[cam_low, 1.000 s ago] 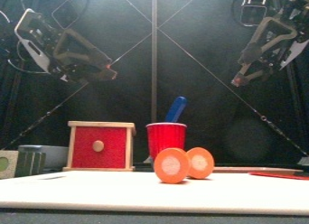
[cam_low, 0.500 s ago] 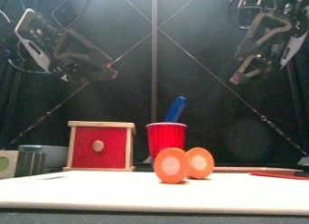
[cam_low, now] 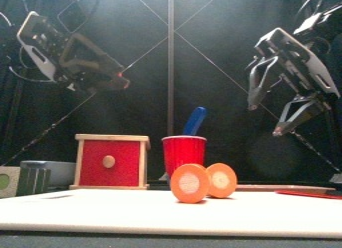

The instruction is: Place carrot top and bottom onto plate

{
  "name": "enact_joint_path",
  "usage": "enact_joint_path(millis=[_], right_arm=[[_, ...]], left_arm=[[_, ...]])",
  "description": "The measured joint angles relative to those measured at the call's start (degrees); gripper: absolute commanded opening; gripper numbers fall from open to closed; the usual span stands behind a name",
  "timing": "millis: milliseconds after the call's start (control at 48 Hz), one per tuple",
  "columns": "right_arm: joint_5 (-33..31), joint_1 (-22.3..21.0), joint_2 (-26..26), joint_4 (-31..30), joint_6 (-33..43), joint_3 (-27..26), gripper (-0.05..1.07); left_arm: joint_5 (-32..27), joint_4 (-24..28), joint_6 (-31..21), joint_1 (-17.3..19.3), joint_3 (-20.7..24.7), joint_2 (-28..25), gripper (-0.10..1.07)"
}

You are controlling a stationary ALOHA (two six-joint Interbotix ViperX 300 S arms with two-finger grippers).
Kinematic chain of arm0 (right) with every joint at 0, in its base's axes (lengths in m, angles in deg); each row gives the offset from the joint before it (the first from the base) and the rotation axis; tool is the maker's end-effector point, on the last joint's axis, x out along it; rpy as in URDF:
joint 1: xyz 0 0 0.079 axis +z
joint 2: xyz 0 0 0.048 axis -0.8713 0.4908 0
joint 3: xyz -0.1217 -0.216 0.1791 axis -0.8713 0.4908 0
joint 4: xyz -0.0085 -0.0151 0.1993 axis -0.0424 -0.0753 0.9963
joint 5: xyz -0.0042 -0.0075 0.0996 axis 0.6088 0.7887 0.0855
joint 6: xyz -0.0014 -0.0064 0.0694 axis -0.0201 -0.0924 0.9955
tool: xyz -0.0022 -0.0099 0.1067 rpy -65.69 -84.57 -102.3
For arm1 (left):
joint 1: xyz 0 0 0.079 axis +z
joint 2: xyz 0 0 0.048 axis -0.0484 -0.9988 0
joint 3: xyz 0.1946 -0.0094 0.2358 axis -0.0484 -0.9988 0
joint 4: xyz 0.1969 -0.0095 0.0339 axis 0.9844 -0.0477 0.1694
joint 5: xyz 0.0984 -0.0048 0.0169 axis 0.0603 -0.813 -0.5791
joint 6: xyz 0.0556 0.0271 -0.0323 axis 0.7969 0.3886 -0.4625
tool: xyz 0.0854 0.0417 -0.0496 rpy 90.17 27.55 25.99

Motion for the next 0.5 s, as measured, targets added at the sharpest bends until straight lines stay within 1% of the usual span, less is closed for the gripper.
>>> enact_joint_path(millis=[125, 292, 396, 500], right_arm=[[-1.14, 0.00, 5.80, 2.72, 0.00, -3.78, 0.93], [-1.67, -0.18, 13.62, 6.15, -0.09, -8.17, 0.93], [-1.76, -0.26, 17.40, 7.47, -0.18, -10.46, 0.93], [-1.85, -0.26, 19.51, 9.05, -0.18, -12.13, 0.93]], left_arm=[[0.00, 0.00, 0.00, 0.88, -1.32, 0.09, 0.80], [-0.44, 0.26, 0.26, 2.02, -2.20, 1.67, 0.80], [-0.53, 0.35, 1.14, 2.55, -2.90, 3.34, 0.80], [-0.62, 0.35, 2.37, 2.64, -3.78, 4.83, 0.80]])
